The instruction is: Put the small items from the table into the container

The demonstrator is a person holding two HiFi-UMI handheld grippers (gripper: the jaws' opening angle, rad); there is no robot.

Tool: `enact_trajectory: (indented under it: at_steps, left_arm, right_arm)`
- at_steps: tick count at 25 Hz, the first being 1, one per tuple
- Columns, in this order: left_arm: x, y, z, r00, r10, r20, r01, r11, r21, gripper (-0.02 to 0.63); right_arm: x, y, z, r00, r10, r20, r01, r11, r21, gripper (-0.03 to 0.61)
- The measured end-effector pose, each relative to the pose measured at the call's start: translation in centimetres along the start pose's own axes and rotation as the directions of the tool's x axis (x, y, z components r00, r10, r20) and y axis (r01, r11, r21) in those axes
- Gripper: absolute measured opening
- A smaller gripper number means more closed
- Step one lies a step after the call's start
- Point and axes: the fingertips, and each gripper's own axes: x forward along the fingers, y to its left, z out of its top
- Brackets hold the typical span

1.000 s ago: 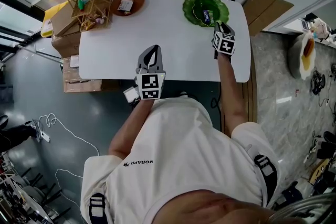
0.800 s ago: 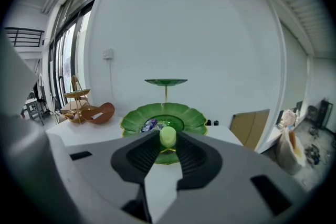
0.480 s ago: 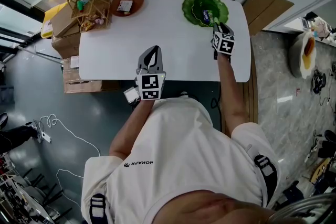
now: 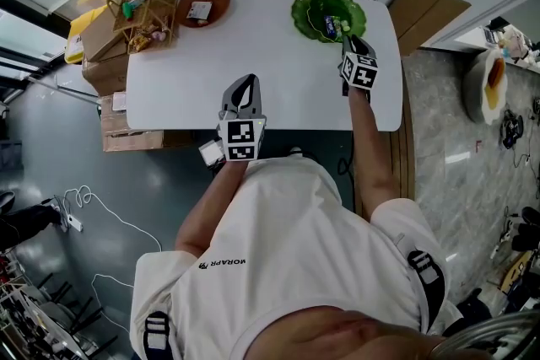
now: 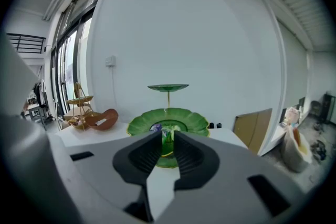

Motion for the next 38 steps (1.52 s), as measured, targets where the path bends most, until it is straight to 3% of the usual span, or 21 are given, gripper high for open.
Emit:
enact_trajectory:
  at_steps: [5,26,38]
  left_arm:
    - [0.1,0.1,0.0,1.0,-0.011,0.005,0.011,1.0,0.0,0.005]
    - [0.6,-0.8,1.2,0.997,-0.072,0.041,0.073,0.997,-0.024,0.005]
    - [0.5,-0.7,1.9,0.994,-0.082,0.065,0.084,0.996,-0.025,0.005]
  right_arm:
    - [-0.9,0.9,0.7,0.999,0.008,0.033,-0.008,1.0,-0.006,0.014]
    - [-8.5,7.7,6.0,0.973,0.046,0.228,-0.056,0.998,0.039,0.013]
    - [-12.0,13.3,7.4,0.951,0.125,0.282,-0.137,0.99,0.025,0.014]
